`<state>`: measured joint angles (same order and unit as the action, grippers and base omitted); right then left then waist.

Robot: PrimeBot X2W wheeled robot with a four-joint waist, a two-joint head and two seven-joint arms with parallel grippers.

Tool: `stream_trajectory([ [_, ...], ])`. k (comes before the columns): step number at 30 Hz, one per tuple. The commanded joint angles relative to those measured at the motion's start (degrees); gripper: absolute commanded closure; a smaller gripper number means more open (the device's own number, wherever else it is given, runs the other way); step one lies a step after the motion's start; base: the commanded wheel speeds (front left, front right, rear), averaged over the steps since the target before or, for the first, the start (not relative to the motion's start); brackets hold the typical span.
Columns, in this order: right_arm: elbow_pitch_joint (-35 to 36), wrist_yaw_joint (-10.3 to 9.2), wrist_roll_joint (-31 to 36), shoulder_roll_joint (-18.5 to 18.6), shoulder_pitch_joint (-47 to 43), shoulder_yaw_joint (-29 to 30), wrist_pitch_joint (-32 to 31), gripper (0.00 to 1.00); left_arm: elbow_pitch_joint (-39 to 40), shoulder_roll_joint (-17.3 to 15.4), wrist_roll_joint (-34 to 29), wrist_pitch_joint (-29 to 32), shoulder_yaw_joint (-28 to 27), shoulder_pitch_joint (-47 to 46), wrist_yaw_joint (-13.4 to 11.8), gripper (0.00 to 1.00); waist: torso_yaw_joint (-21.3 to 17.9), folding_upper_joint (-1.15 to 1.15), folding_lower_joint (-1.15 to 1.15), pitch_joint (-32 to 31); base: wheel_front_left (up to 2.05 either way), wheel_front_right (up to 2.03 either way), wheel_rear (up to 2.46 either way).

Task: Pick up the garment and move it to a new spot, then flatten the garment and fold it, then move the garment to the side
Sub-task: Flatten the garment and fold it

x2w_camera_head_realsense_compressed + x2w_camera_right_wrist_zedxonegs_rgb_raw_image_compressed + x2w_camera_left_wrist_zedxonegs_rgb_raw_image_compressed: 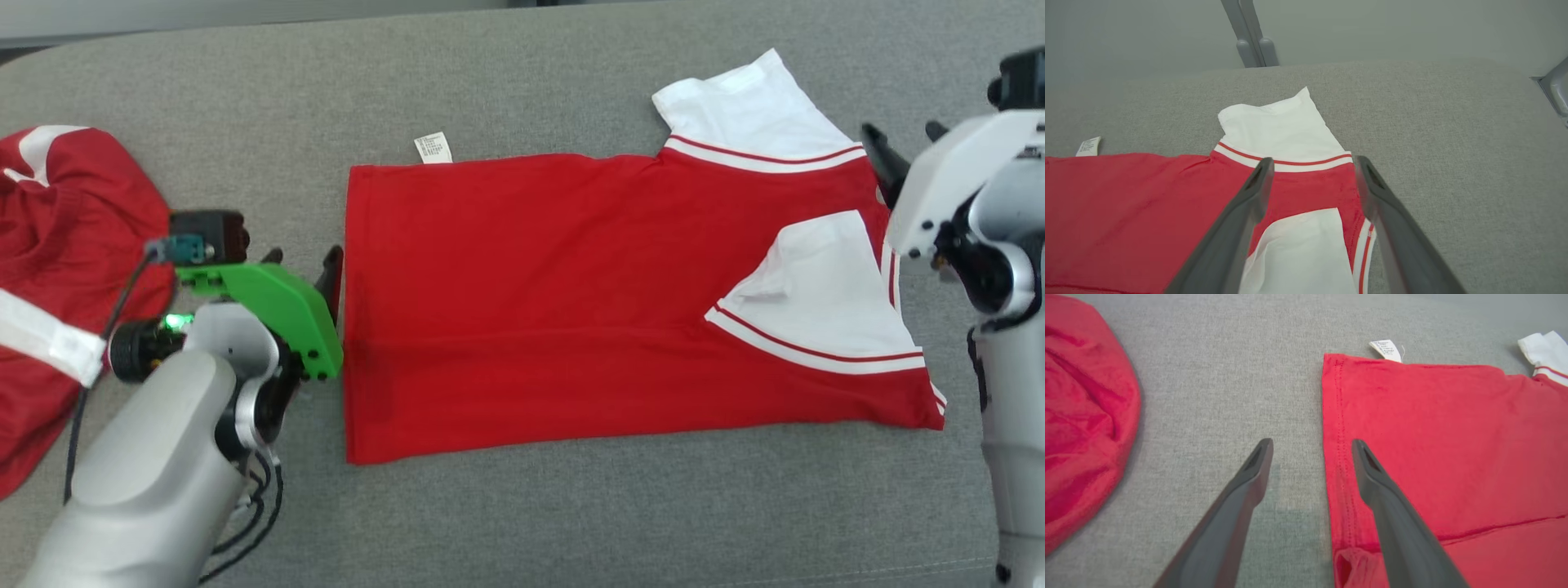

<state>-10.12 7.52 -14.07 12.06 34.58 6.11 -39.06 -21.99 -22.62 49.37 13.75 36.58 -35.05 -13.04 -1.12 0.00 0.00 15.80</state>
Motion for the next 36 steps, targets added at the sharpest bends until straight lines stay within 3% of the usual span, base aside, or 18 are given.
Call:
stream_trajectory([
  [1,-1.97,-0.06,-0.66,0.81,3.27,-1.57,0.38,0.0,-1.31,0.33,-0.76,0.8,0.06,-3.03,0.62,0.0,-0.53,0.0,0.0,3.62,0.0,0.0,0.0],
  [11,-14.65,-0.06,-3.06,4.12,19.71,-11.84,5.44,0.0,-10.91,1.74,-4.52,4.73,2.95,-17.78,4.06,0.0,-1.41,0.0,0.0,10.41,0.0,0.0,0.0],
  [24,-20.63,-0.07,-5.52,7.03,25.25,-15.98,9.26,0.0,-17.89,5.11,-6.07,4.83,5.53,-22.83,5.82,0.0,-0.92,0.0,0.0,14.06,0.0,0.0,0.0],
  [25,-20.82,-0.06,-5.64,7.35,25.51,-16.11,9.21,0.0,-18.18,5.31,-6.05,5.17,5.86,-23.04,5.99,0.06,-0.77,0.0,0.0,14.29,0.0,0.0,0.0],
  [26,-20.99,-0.07,-5.78,7.84,25.9,-16.32,9.07,0.0,-18.56,5.68,-5.86,6.11,6.33,-23.01,6.44,0.55,-0.56,0.0,0.0,14.63,0.0,0.0,0.0],
  [27,-21.14,-0.07,-5.94,8.18,26.12,-16.42,9.05,0.0,-18.78,5.96,-5.74,6.81,6.77,-22.75,6.76,0.85,-0.35,0.0,0.0,14.84,0.0,0.0,0.0],
  [28,-21.28,-0.07,-5.86,8.69,26.44,-16.68,8.92,0.0,-18.76,6.37,-5.53,7.51,7.16,-22.49,7.0,1.0,-0.03,0.0,0.0,15.2,0.0,0.0,0.0],
  [36,-23.94,-0.07,-4.05,12.59,30.51,-17.94,7.71,0.0,-16.48,7.61,-6.98,5.91,8.97,-21.04,6.62,1.0,3.47,0.0,0.0,18.22,0.0,0.0,0.0],
])
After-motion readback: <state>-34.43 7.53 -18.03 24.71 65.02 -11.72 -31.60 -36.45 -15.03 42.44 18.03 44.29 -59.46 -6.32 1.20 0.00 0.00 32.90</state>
